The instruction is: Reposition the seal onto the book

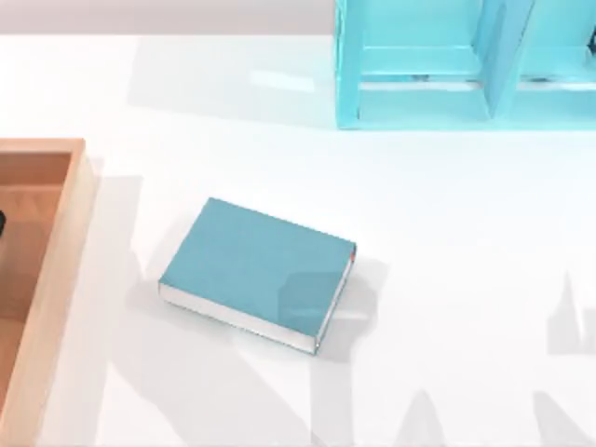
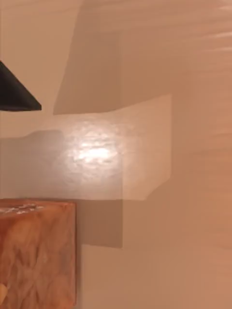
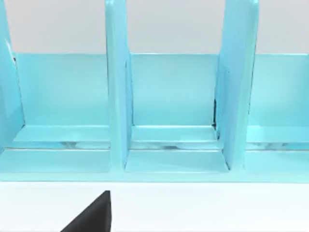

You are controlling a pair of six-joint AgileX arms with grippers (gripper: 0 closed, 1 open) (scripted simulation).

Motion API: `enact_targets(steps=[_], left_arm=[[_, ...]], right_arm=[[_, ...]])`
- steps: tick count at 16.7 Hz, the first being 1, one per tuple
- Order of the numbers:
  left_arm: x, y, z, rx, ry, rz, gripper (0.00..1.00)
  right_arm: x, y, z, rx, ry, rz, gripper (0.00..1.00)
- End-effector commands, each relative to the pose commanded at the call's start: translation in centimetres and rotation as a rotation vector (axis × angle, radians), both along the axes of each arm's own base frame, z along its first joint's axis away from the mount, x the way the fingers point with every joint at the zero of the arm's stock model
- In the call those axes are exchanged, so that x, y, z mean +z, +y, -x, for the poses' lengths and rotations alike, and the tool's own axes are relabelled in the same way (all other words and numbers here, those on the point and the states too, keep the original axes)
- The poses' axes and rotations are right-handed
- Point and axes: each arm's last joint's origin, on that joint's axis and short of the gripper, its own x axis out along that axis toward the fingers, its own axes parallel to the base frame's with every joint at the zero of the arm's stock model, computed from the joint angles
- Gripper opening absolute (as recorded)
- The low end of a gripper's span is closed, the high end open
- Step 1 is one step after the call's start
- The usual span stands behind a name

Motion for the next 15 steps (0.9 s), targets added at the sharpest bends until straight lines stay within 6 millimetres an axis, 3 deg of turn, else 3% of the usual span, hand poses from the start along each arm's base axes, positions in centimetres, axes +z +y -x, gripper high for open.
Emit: enact_targets(steps=[3,15], left_arm=[[0.00,0.00,0.00,0.000,0.000,0.000,1.00],[0.00,0.00,0.00,0.000,0.000,0.000,0.10]], right_arm=[[0.00,0.00,0.00,0.000,0.000,0.000,1.00],[0.00,0.00,0.00,0.000,0.000,0.000,1.00]])
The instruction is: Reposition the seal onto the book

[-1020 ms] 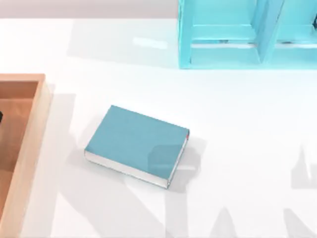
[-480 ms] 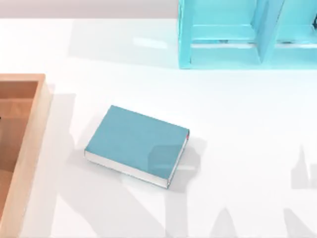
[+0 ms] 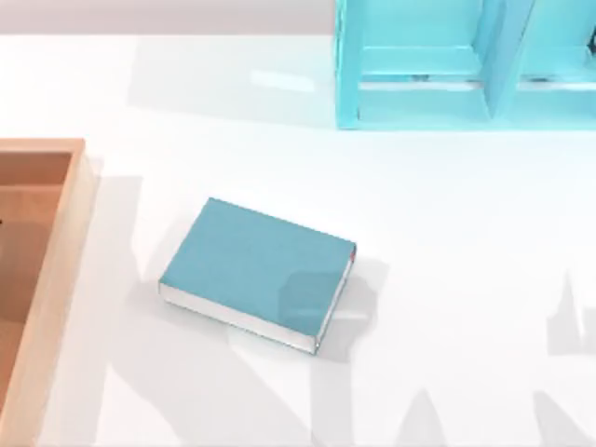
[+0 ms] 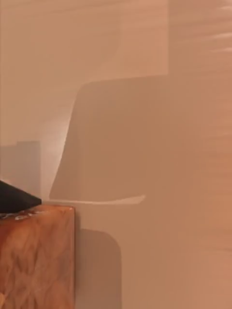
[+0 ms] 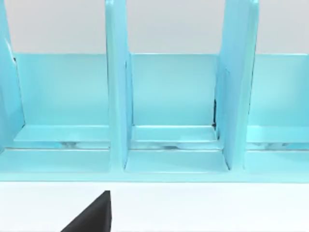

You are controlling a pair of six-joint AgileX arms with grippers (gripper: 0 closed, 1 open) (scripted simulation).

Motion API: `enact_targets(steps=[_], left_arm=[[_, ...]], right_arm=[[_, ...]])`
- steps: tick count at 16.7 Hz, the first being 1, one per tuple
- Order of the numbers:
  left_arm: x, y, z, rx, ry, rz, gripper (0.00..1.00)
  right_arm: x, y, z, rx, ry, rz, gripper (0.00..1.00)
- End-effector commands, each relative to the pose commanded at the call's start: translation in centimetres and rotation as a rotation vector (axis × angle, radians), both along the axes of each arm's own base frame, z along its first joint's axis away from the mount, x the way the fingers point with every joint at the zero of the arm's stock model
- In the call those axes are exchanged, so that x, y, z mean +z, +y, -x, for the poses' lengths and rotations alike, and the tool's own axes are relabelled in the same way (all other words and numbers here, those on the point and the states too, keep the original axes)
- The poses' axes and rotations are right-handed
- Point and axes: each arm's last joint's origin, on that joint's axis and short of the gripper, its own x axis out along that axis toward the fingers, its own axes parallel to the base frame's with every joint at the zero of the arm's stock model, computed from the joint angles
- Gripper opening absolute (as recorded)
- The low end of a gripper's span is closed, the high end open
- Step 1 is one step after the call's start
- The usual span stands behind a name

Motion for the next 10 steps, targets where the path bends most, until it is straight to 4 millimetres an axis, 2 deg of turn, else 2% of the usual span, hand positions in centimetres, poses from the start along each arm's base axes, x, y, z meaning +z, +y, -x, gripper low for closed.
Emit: enact_targets(steps=[1,2,10], left_arm=[[0.00,0.00,0.00,0.000,0.000,0.000,0.02],[0.00,0.00,0.00,0.000,0.000,0.000,0.00],[0.07,-0.07,-0.02,-0.003,-0.002,0.000,0.00]], right_arm=[[0.00,0.00,0.00,0.000,0.000,0.000,1.00],[0.00,0.00,0.00,0.000,0.000,0.000,1.00],[0.00,0.00,0.00,0.000,0.000,0.000,1.00]])
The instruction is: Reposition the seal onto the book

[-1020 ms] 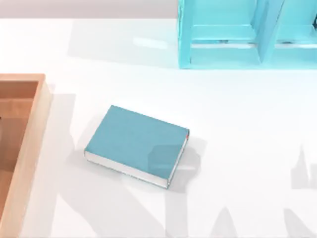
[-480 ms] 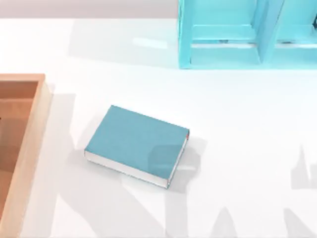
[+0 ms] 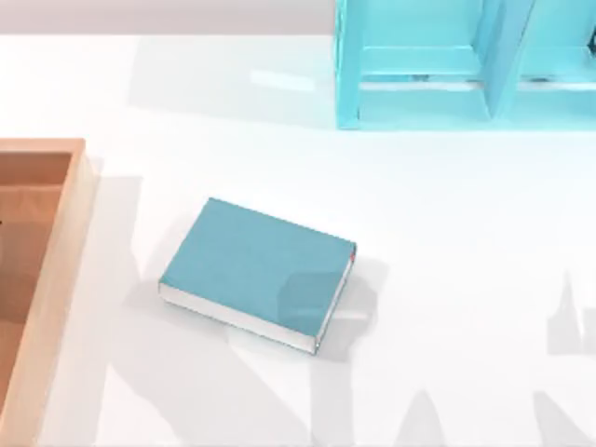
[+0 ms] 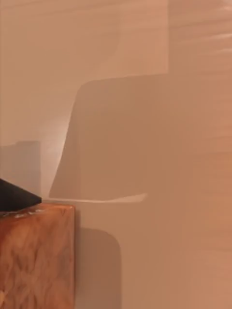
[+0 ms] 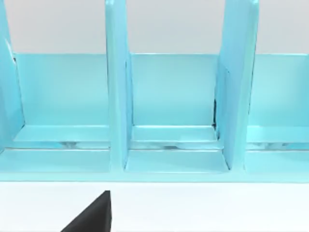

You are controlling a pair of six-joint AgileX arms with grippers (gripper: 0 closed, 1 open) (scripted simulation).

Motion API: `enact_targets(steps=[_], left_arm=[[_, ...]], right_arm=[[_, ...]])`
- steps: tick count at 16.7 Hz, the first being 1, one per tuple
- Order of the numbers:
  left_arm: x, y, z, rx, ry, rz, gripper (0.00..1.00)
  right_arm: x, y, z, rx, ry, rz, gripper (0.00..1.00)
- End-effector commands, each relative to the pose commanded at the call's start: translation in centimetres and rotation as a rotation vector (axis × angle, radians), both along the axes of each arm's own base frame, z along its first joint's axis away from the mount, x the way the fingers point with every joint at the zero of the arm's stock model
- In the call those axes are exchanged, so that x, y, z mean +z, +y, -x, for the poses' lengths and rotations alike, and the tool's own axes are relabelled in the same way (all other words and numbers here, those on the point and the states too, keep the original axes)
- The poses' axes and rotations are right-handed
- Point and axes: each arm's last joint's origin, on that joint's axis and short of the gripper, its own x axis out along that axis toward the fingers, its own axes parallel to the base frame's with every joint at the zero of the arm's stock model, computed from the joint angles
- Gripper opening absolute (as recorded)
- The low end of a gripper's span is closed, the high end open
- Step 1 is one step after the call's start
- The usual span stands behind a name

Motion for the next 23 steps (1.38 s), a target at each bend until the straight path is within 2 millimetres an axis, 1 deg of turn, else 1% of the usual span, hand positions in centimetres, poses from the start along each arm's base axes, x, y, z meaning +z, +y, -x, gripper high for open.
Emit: enact_targets(steps=[1,2,4,5,7,8,10,11,13,15,17,21,23], left_arm=[[0.1,0.0,0.0,-0.002,-0.003,0.000,0.00],[0.8,-0.2,-0.2,-0.010,-0.014,0.001,0.00],[2.8,-1.2,-0.9,-0.033,-0.043,0.009,0.00],[4.2,-2.0,-1.5,-0.044,-0.059,0.015,0.00],[7.8,-4.7,-2.4,-0.061,-0.089,0.027,0.00],[9.9,-6.3,-2.4,-0.062,-0.099,0.032,0.00],[13.5,-9.4,-1.3,-0.041,-0.106,0.036,0.00],[14.7,-10.8,-0.7,-0.028,-0.100,0.035,0.00],[15.5,-13.1,0.2,-0.009,-0.065,0.024,0.00],[15.3,-14.5,0.5,-0.001,-0.023,0.008,0.00],[15.0,-15.0,0.3,0.000,0.000,0.000,0.00],[14.9,-15.0,0.2,0.002,-0.001,0.002,0.00],[14.1,-16.4,-0.5,0.003,-0.005,0.003,0.00]], right_arm=[[0.0,0.0,0.0,0.000,0.000,0.000,1.00],[0.0,0.0,0.0,0.000,0.000,0.000,1.00],[0.0,0.0,0.0,0.000,0.000,0.000,1.00],[0.0,0.0,0.0,0.000,0.000,0.000,1.00],[0.0,0.0,0.0,0.000,0.000,0.000,1.00],[0.0,0.0,0.0,0.000,0.000,0.000,1.00],[0.0,0.0,0.0,0.000,0.000,0.000,1.00],[0.0,0.0,0.0,0.000,0.000,0.000,1.00],[0.0,0.0,0.0,0.000,0.000,0.000,1.00],[0.0,0.0,0.0,0.000,0.000,0.000,1.00],[0.0,0.0,0.0,0.000,0.000,0.000,1.00],[0.0,0.0,0.0,0.000,0.000,0.000,1.00],[0.0,0.0,0.0,0.000,0.000,0.000,1.00]])
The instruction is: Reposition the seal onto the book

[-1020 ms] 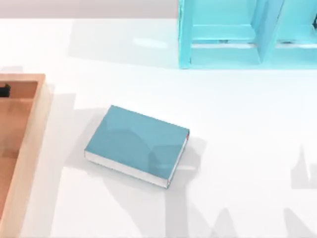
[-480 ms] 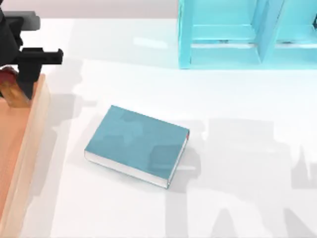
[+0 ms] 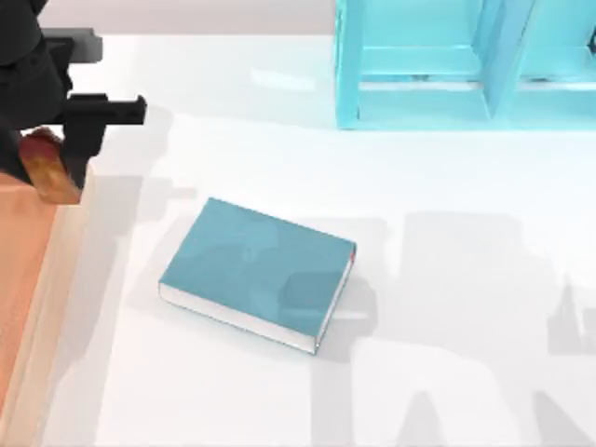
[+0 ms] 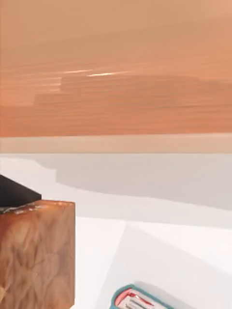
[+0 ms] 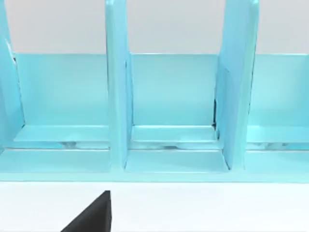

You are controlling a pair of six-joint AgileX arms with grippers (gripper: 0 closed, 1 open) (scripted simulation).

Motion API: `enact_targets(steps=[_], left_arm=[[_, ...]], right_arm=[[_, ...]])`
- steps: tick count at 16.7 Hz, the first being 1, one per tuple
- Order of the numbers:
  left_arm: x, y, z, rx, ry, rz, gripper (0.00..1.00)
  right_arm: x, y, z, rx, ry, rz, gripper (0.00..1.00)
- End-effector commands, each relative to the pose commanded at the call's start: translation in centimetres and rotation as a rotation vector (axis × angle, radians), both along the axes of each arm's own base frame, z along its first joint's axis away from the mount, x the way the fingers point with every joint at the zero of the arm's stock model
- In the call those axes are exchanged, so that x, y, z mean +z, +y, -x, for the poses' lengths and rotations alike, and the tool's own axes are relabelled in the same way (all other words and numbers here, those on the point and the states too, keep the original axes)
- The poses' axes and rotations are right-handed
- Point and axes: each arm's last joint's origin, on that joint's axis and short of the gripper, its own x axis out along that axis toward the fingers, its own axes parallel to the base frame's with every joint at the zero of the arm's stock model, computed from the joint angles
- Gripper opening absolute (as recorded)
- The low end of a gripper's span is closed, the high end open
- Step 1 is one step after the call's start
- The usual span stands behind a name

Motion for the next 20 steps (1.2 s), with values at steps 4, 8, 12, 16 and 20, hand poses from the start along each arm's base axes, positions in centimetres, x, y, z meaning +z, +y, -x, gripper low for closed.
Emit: enact_targets(steps=[4,8,12,16,20], left_arm=[[-3.0,-6.3,-1.0,-0.001,0.012,-0.003,0.00],[-6.3,-13.9,-0.1,-0.002,0.012,-0.005,0.00],[-8.0,-16.5,0.2,-0.001,0.007,-0.002,0.00],[-7.9,-16.4,0.2,0.000,0.011,-0.003,0.00],[-7.5,-16.5,0.2,-0.001,0.007,-0.002,0.00]], right_arm=[[0.0,0.0,0.0,0.000,0.000,0.000,1.00],[0.0,0.0,0.0,0.000,0.000,0.000,1.00],[0.0,0.0,0.0,0.000,0.000,0.000,1.00],[0.0,0.0,0.0,0.000,0.000,0.000,1.00],[0.0,0.0,0.0,0.000,0.000,0.000,1.00]])
